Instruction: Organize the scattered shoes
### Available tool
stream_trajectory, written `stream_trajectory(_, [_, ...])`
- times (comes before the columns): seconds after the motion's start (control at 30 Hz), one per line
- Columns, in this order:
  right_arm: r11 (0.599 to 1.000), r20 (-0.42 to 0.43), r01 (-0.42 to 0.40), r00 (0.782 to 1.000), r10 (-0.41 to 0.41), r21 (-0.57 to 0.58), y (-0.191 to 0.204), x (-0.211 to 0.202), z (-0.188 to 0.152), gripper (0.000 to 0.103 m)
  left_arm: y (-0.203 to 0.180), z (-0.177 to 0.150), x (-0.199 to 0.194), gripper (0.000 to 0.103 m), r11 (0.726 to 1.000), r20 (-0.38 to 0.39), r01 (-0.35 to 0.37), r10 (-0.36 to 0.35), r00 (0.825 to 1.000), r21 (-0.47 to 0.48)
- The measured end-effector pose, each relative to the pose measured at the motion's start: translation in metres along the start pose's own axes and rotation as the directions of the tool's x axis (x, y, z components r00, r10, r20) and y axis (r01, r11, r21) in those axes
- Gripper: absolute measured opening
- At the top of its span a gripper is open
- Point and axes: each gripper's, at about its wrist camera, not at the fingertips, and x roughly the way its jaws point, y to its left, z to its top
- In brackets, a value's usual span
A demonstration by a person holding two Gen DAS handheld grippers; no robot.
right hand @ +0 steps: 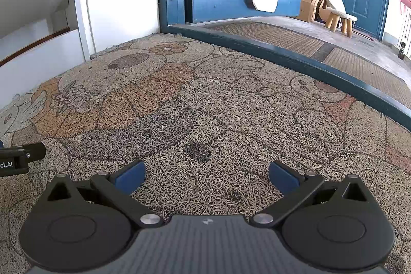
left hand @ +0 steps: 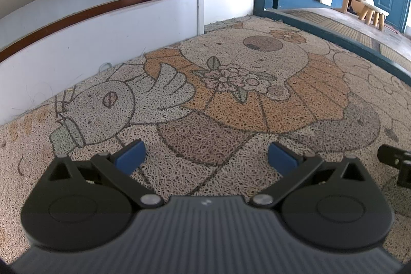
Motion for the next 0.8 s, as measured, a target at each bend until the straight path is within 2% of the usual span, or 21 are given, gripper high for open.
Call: stream_trajectory(0.8, [1.0,0.0,0.0,1.0,0.0,-0.001,0.0,-0.0001,0.0002,0.103,0.0018,-0.0004,0.0,0.103,1.0,0.0,0.004,-0.004,1.0,0.0])
